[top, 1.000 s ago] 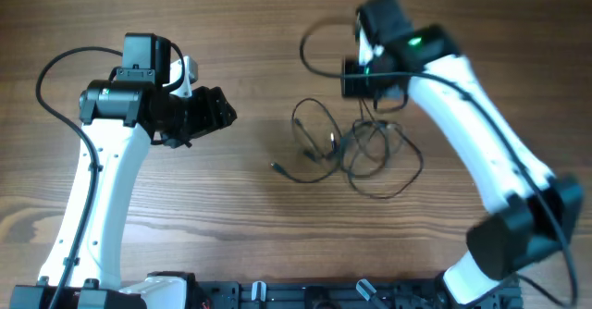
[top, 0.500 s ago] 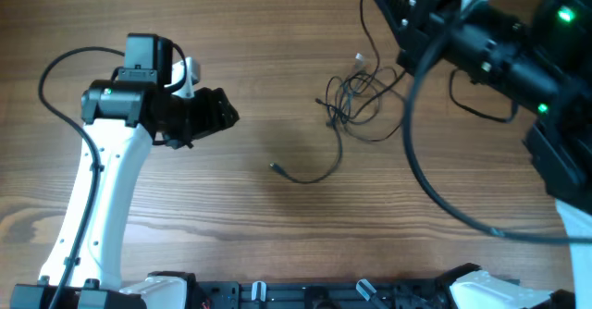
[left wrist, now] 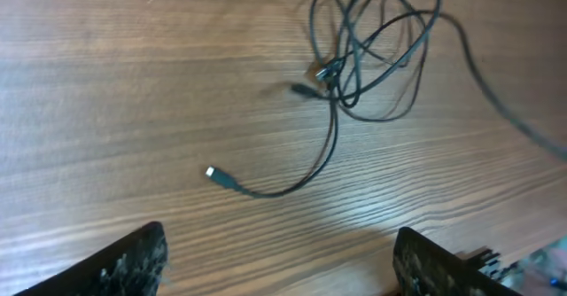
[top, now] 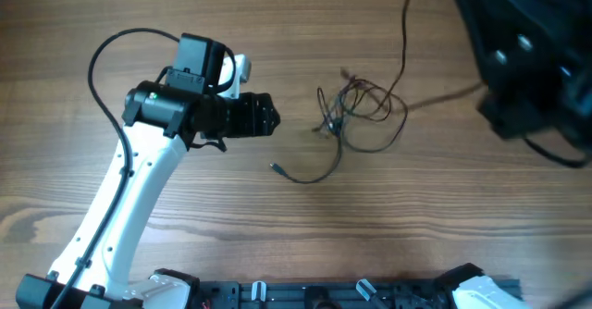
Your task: Untangle cables
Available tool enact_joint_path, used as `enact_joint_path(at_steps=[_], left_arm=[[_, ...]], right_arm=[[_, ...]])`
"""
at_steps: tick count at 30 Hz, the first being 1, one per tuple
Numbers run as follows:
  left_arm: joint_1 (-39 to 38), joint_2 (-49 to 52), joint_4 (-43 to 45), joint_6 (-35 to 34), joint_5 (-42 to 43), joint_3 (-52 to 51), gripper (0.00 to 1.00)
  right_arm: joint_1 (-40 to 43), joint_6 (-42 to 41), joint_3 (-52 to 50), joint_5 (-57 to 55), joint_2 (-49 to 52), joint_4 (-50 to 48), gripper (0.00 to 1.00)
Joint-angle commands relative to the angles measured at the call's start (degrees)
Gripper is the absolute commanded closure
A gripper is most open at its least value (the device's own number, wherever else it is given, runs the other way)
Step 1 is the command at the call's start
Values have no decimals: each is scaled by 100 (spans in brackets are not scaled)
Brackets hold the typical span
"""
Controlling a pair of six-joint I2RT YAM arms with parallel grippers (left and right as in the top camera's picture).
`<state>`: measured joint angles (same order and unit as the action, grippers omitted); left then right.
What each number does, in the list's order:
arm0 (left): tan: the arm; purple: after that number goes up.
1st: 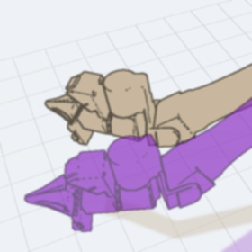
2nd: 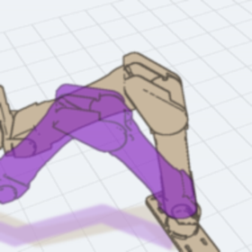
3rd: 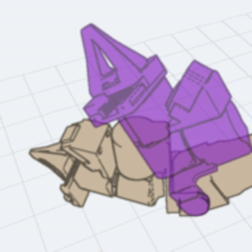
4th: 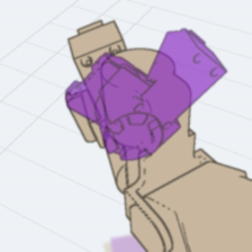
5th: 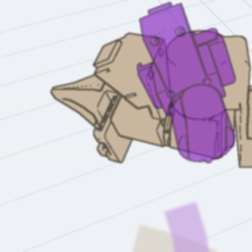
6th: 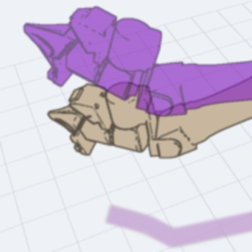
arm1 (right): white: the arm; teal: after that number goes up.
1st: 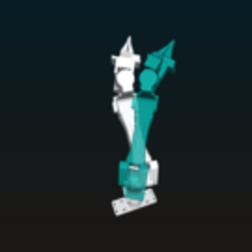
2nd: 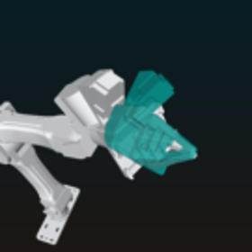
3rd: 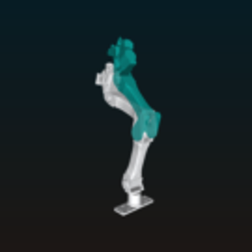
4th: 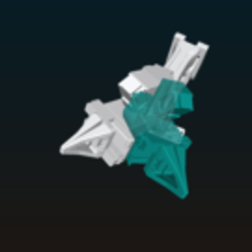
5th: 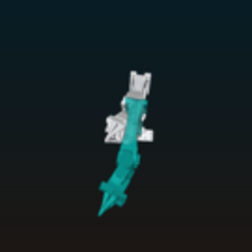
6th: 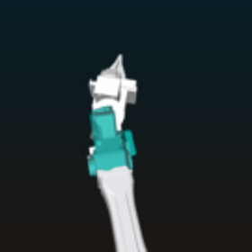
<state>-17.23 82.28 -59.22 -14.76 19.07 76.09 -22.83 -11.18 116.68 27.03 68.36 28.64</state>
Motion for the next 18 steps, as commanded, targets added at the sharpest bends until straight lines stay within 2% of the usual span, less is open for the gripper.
enact_joint_path(at_steps=[1,3,5,8,10,12,17,18], left_arm=[[-278,-90,66,411,-46,-2,15],[-407,-90,66,411,-50,-2,13],[-431,-90,72,411,-48,-2,12],[-431,-90,76,411,-48,-2,11],[-431,-90,74,413,-50,-2,11],[-431,-90,74,411,-50,-2,11],[-431,-90,68,411,-48,-2,11],[-431,-90,52,411,-50,-2,10]], right_arm=[[4,208,48,-94,42,-269,96],[4,203,48,-457,-13,-382,96],[2,205,48,-1248,-35,184,96],[4,203,37,-2811,63,1899,96],[4,203,31,-3473,271,3075,96],[2,175,31,-3755,468,3842,96],[4,-1392,31,-5014,1338,5910,96],[4,-1523,31,-4962,1506,6133,85]])
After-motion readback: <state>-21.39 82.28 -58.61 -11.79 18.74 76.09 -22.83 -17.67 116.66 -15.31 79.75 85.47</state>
